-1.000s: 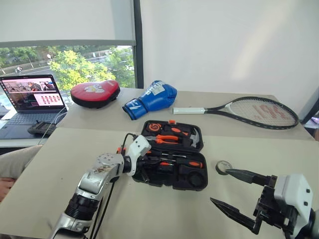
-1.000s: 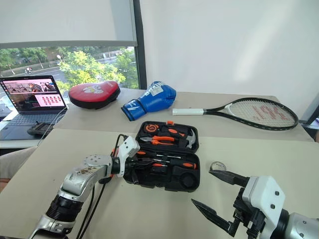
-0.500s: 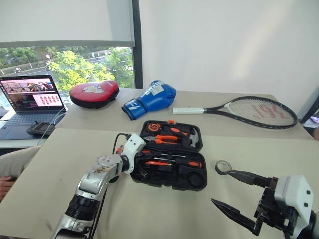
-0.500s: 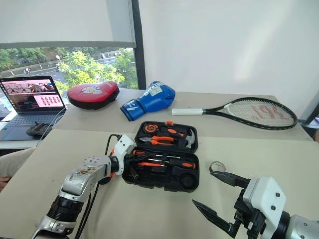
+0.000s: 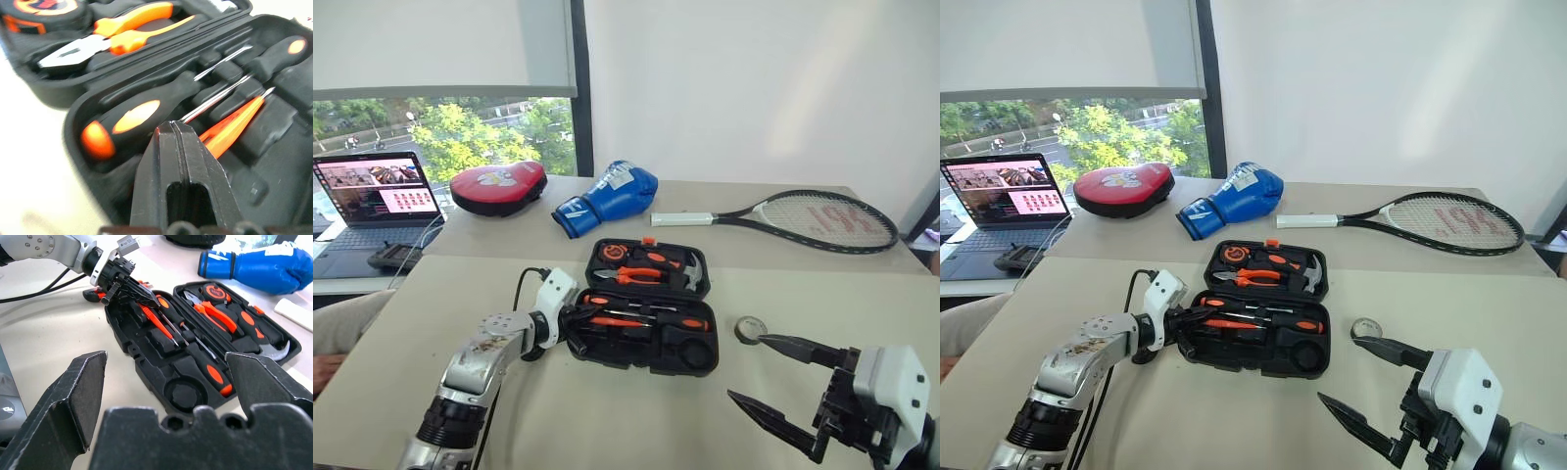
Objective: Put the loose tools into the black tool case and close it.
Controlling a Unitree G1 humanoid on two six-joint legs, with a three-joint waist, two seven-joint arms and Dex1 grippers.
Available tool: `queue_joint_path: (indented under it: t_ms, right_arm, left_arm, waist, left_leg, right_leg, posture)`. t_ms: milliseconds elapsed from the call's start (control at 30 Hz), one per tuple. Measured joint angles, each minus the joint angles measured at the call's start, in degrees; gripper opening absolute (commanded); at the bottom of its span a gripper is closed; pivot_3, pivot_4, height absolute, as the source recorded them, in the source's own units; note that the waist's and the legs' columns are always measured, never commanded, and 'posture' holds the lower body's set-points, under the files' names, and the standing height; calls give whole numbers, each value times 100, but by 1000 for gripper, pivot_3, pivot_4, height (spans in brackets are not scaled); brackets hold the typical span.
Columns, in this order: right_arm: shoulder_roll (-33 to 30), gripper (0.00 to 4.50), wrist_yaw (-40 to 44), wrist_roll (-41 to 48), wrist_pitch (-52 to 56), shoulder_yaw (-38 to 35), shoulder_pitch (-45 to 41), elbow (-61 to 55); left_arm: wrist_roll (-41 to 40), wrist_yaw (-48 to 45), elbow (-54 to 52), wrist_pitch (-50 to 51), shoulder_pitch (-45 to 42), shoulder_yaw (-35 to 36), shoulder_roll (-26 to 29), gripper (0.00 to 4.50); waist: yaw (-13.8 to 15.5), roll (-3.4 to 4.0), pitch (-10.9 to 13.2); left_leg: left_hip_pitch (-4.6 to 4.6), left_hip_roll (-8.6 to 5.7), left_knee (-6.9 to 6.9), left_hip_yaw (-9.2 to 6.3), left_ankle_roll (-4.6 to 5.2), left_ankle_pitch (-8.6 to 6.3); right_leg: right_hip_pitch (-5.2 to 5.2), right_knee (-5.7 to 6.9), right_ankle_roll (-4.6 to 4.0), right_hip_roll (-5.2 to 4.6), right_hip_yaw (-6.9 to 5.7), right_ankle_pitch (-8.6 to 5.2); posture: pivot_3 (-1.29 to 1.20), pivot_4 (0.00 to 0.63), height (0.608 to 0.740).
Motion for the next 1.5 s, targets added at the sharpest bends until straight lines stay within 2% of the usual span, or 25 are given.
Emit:
queue_joint_path:
  t_ms: [433, 733, 867, 1067, 1400, 1467, 1500]
  right_arm:
    - [-29, 4500, 0, 12, -35, -24, 82, 0]
    - [-75, 4500, 3, 42, -34, -31, -6, 0]
    - [-76, 4500, 4, 41, -7, 0, -161, 0]
    - [-77, 4500, 9, 37, 112, 43, -258, 0]
    - [-76, 4500, 33, 3, 127, 62, -298, 0]
    - [-76, 4500, 36, -11, 131, 90, -387, 0]
    - [-76, 4500, 41, -15, 131, 92, -418, 1]
  left_arm:
    - [666, -367, 45, -1254, 184, -655, 689, 9]
    - [1012, -709, 406, -2006, 114, -846, 1029, 9]
    - [1331, -1064, 825, -2743, -155, -1070, 1232, 9]
    - [1659, -1381, 1375, -3662, -389, -1226, 1271, 9]
    - [2175, -1401, 2174, -5232, -509, -1245, 1424, 9]
    - [2047, -1479, 2217, -5181, -484, -1171, 1386, 9]
    - [1727, -1595, 2136, -4799, -400, -1015, 1265, 9]
  waist:
    - [-6, 29, -31]
    - [-22, 51, -89]
    - [-13, 63, -99]
    - [-6, 76, -121]
    - [-29, 96, -144]
    - [-36, 96, -144]
    - [-42, 97, -144]
  left_leg:
    - [37, 1, -18, 3, 1, -2]
    - [55, 5, -27, 4, 2, -5]
    - [55, 5, -27, 4, 2, -5]
    - [55, 3, -31, 4, 10, -10]
    - [76, 3, -84, 10, 7, -9]
    - [80, 2, -99, 13, 6, -8]
    - [72, 2, -103, 13, 6, -7]
  right_leg:
    - [9, -3, -44, -15, 1, -34]
    - [14, 0, -8, -21, 0, -65]
    - [14, 0, -9, -23, -1, -68]
    - [16, -3, -17, -34, -1, -66]
    - [17, -13, 11, -40, 0, -76]
    - [16, -16, 23, -41, 0, -72]
    - [15, -16, 22, -41, -2, -72]
  posture:
    - [0, 150, 740]
    - [0, 150, 740]
    - [0, 150, 740]
    - [0, 150, 740]
    - [0, 150, 740]
    - [0, 150, 740]
    - [0, 150, 740]
